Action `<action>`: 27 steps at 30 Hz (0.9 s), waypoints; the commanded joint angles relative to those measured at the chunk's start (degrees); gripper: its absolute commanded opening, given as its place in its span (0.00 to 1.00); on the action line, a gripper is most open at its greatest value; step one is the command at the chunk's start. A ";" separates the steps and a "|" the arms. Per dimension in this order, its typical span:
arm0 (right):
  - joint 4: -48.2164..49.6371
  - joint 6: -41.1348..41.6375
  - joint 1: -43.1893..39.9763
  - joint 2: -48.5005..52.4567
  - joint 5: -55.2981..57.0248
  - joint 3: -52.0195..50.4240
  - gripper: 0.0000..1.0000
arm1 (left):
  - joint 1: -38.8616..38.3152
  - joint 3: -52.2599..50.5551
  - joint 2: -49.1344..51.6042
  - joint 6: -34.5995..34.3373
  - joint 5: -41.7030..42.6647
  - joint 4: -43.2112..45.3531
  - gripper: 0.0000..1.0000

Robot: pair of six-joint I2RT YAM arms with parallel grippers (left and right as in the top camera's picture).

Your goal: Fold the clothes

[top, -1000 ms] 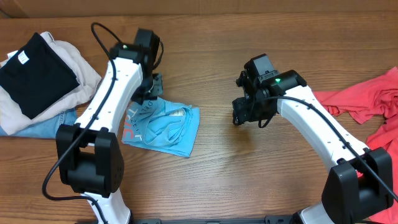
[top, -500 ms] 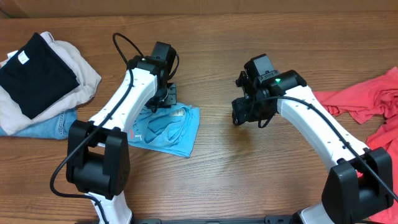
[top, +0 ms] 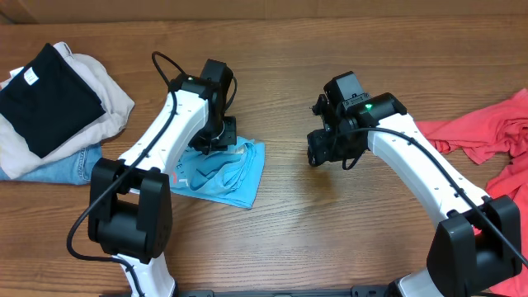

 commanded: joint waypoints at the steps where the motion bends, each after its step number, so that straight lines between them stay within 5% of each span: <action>1: 0.20 -0.33 -0.11 -0.39 -0.68 1.05 0.58 | 1.07 -0.39 -1.29 -1.64 2.82 0.94 0.14; 16: 0.26 -0.33 -0.11 -0.35 -0.26 1.05 0.59 | 0.98 -0.11 -5.77 -0.96 5.38 2.49 0.24; 21: 0.57 -0.33 -0.11 -0.35 -0.26 1.05 0.61 | 0.96 -0.11 -8.48 -0.98 5.51 3.72 0.35; 27: 0.37 -0.33 -0.11 -0.35 -0.24 1.05 0.62 | 0.90 -0.68 -6.47 -1.01 5.68 3.30 0.35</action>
